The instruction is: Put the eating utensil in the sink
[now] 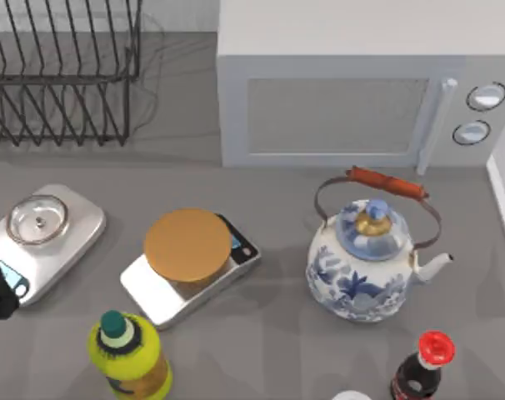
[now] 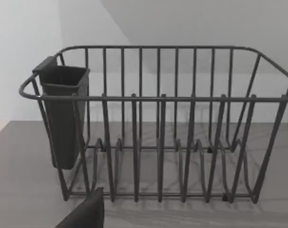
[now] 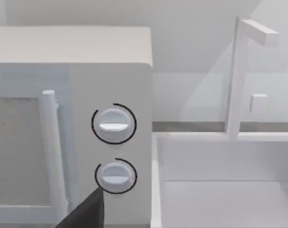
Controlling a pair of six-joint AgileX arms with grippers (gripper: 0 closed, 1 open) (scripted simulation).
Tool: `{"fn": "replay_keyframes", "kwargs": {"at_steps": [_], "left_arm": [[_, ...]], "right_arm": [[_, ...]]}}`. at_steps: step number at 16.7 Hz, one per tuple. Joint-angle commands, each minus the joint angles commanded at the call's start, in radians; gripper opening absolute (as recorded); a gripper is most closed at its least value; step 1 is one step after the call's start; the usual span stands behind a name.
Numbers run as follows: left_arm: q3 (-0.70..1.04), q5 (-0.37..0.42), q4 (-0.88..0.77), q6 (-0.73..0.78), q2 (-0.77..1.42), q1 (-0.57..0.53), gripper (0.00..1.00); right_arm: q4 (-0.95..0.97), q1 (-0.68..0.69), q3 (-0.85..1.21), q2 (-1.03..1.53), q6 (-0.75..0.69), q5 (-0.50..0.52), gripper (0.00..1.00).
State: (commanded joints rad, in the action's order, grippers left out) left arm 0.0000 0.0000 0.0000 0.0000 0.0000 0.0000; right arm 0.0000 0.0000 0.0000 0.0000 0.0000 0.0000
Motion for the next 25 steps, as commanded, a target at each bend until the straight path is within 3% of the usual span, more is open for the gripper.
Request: {"fn": "replay_keyframes", "kwargs": {"at_steps": [7,18,25], "left_arm": [[0.0,0.0,0.0,0.0,0.0,0.0,1.0],[0.0,0.0,0.0,0.0,0.0,0.0,1.0],[0.0,0.0,0.0,0.0,0.0,0.0,1.0]], "right_arm": [[-0.148,-0.036,0.128,0.162,0.031,0.001,1.0],[-0.832,-0.186,0.664,1.071,0.169,-0.005,1.0],[-1.057,-0.237,0.856,1.361,0.214,-0.002,1.0]]}}
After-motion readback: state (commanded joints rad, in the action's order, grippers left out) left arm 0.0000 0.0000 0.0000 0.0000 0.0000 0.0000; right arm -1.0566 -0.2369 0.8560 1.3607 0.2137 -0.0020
